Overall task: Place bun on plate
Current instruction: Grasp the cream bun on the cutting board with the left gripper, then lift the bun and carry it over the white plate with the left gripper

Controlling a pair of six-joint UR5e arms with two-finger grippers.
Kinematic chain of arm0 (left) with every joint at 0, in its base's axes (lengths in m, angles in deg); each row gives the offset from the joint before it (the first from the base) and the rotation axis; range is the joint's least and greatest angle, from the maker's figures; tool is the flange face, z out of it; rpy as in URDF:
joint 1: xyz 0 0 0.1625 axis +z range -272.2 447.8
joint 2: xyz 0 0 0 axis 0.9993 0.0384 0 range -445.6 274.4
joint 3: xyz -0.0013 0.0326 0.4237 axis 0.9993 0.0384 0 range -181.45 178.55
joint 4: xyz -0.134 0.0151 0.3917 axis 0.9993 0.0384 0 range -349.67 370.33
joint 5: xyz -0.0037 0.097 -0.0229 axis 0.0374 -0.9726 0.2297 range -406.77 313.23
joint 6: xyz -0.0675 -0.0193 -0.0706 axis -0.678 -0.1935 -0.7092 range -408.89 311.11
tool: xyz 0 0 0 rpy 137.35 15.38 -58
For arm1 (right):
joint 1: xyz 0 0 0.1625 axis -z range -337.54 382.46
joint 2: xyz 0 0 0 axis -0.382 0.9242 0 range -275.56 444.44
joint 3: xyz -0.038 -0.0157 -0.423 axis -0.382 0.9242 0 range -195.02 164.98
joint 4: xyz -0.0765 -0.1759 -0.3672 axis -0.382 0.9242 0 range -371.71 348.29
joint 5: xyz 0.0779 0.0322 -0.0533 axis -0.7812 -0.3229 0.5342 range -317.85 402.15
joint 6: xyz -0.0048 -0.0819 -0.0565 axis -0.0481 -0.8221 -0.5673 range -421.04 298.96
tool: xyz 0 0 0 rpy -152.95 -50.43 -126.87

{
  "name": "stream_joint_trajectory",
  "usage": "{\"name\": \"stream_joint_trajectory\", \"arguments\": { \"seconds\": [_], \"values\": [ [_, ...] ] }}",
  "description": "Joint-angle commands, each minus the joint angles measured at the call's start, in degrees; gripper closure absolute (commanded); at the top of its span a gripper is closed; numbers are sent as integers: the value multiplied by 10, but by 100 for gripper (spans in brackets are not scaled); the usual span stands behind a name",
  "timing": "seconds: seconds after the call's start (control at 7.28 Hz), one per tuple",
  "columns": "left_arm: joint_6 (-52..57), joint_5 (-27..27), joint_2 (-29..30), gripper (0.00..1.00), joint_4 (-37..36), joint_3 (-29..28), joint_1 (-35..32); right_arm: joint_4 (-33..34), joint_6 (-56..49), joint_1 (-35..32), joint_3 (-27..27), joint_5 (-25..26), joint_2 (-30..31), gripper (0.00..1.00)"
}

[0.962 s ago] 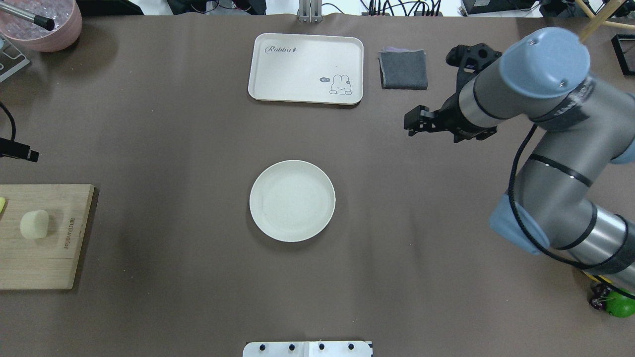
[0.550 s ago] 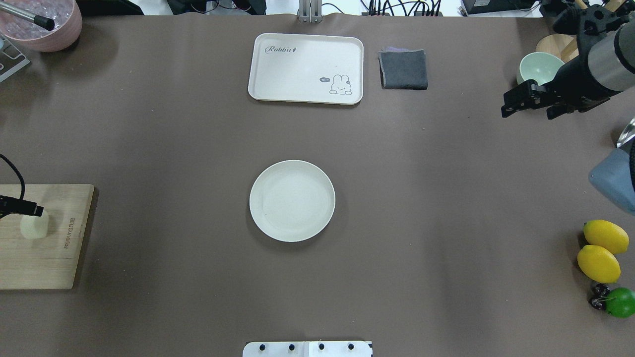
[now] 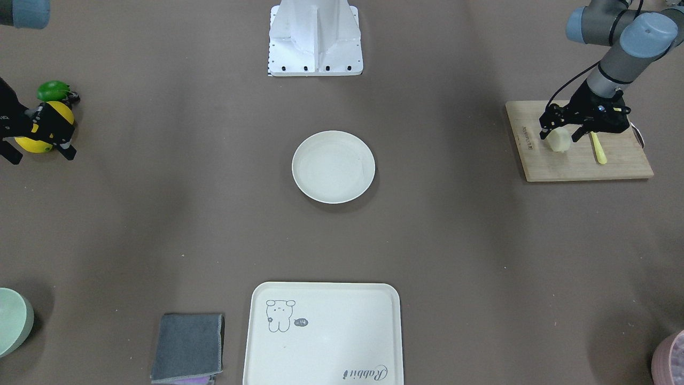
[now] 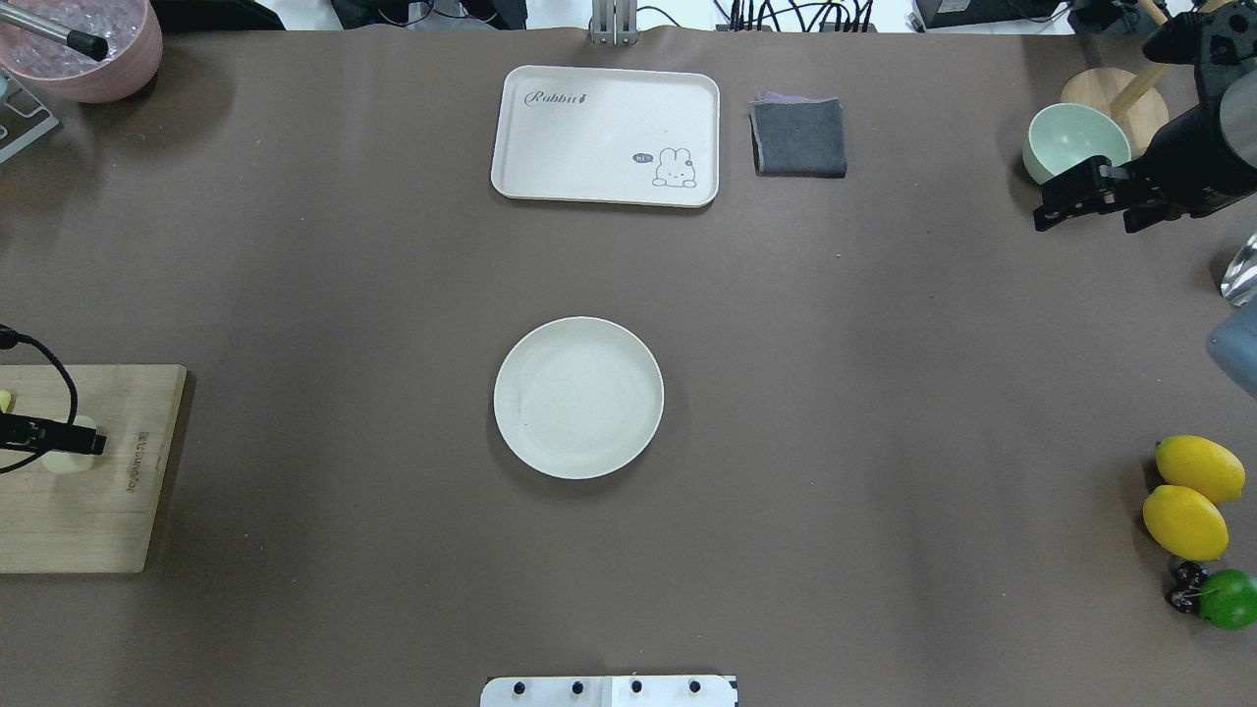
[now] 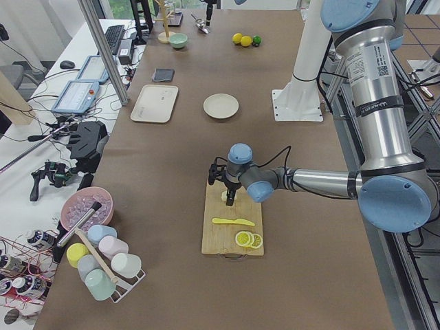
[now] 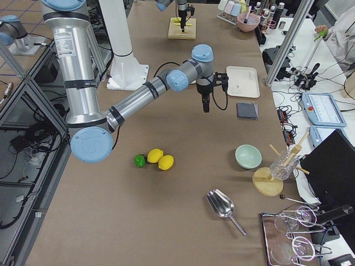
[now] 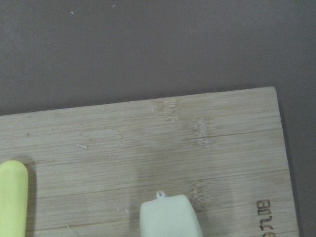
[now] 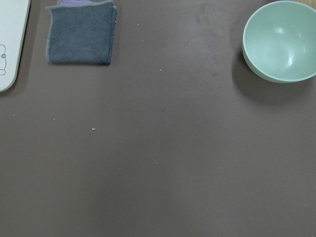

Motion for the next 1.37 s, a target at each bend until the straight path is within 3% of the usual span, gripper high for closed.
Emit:
{"name": "stream_joint_trajectory", "arguments": {
  "seconds": [0.0,0.14,0.55,0.96,1.24],
  "values": [
    [2,-4,1,60,0,-4,4,0,0,-4,0,0,3,0],
    [2,-7,2,69,0,-3,4,-1,-1,-8,1,0,9,0],
    [2,15,36,71,-14,30,-3,1,-60,-57,6,-30,35,0],
    [-8,37,177,71,-132,34,-21,2,-181,-145,27,-74,99,0],
    [-91,35,289,71,-203,24,-5,2,-318,-192,52,-79,161,0]
  ]
}}
